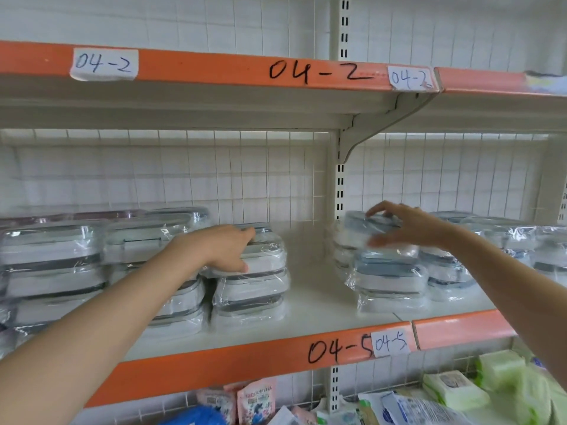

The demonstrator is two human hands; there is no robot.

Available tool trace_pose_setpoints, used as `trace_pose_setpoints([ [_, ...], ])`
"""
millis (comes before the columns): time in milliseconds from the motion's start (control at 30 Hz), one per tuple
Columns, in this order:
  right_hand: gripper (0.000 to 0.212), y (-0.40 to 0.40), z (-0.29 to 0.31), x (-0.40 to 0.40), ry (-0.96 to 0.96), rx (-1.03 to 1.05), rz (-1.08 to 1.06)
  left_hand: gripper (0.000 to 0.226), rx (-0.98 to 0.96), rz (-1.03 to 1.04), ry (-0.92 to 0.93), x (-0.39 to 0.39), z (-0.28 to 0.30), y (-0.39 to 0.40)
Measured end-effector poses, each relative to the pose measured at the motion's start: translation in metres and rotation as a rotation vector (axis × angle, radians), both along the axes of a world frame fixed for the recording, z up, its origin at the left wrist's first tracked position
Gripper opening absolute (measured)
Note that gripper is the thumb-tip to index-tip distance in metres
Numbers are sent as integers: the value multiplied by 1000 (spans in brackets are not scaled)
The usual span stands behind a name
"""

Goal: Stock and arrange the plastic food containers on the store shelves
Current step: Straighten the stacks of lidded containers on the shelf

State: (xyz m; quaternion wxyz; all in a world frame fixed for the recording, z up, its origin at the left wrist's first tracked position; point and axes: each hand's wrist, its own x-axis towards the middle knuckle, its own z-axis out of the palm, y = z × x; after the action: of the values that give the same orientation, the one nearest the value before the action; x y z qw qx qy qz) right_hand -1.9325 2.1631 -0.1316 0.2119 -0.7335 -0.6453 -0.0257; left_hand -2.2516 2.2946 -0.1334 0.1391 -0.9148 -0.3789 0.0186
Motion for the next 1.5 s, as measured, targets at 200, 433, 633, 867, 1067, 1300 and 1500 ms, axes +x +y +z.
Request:
trace_pose_setpoints([
  [200,62,54,21,-42,192,189,89,50,-1,-92,-143,-21,41,1],
  [433,69,140,8,-104,257,168,114,37,38,72,-189,-75,46,36],
  [633,60,188,9,-130,172,94,168,43,15,-11,-412,-79,20,55],
  [867,60,190,8,-140,127,94,163,38,6,8,-392,-78,20,59],
  [1067,45,148,15,-118,186,73,96,26,220,39,-289,-65,28,42],
  [1300,18,72,9,-61,-57,-82,-18,26,321,-185,-504,-7,18,7],
  [1500,29,17,-13,-9,-226,-261,-159,21,150,-359,-612,72,-3,-27],
])
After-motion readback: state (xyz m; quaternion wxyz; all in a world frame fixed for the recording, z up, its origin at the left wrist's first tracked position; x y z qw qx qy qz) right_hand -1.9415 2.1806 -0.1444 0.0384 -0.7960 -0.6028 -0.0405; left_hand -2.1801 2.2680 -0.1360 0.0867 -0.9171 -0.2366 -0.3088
